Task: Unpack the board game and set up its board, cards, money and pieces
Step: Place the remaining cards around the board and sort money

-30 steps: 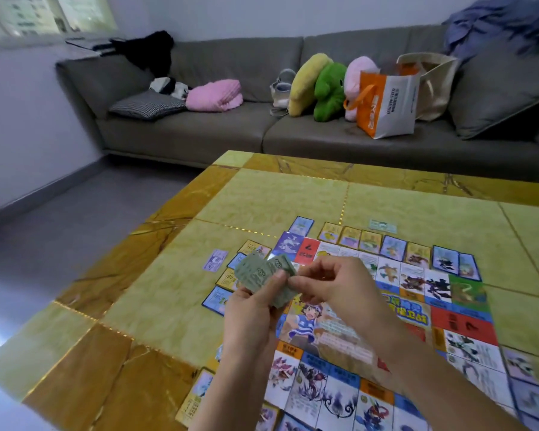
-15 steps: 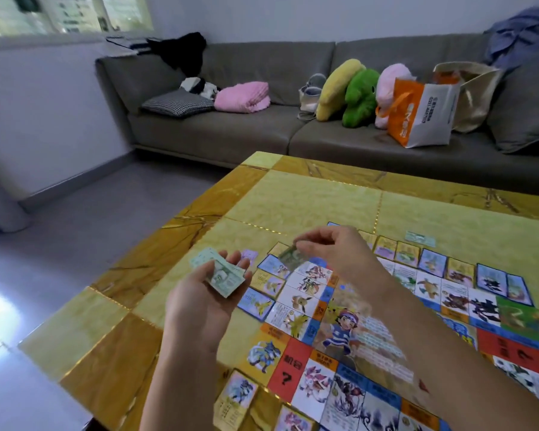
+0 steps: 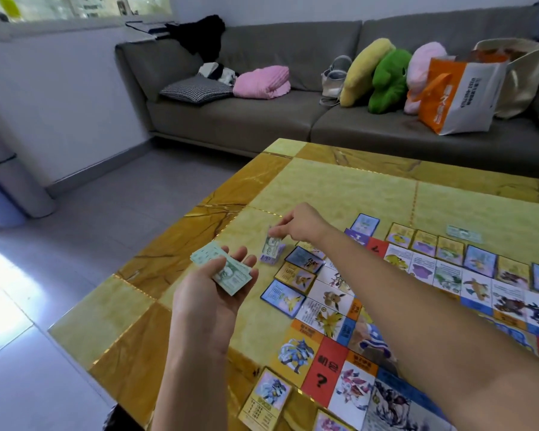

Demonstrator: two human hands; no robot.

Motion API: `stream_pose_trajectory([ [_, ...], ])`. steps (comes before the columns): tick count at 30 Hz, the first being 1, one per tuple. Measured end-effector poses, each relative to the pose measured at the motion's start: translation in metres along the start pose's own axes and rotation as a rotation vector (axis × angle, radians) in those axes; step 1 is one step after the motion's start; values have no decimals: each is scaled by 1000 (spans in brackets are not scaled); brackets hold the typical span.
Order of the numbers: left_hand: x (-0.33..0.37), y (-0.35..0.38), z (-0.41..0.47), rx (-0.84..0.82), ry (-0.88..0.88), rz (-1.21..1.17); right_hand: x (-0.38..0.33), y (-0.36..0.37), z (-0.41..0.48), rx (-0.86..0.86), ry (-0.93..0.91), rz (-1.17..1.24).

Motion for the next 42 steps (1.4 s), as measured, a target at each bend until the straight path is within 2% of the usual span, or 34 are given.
stream_pose_trajectory([
  [5, 2, 0, -1, 10, -6, -20, 7, 15, 5, 33, 35, -202],
  [17, 2, -2, 0, -16, -42, -57, 3, 20, -4, 132, 63, -285],
  [24, 0, -3, 5, -37, -58, -60, 0, 21, -13, 236, 20, -281],
  [27, -1, -2, 5, -53, -54, -52, -12, 18, -22, 269, -100, -160],
  [30, -3, 1, 5, -86, -33, -39, -28, 4, -46, 256, -188, 131],
  [33, -7, 5, 4, -133, -1, -27, -36, -9, -82, 185, -200, 367],
  [38, -11, 10, -1, -162, 49, 40, -36, -16, -134, 59, -210, 368],
  [42, -17, 13, -9, -178, 54, 97, -36, -20, -160, 112, -203, 366],
])
Point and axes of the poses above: each hand's wrist, its own z-axis towards the middle knuckle, its own y-axis out of the palm, x = y × z, the point moved 4 cm from there along z, towards the middle knuckle, and after that the axes turned 8 degrees about -z, right-handed, at the moved point
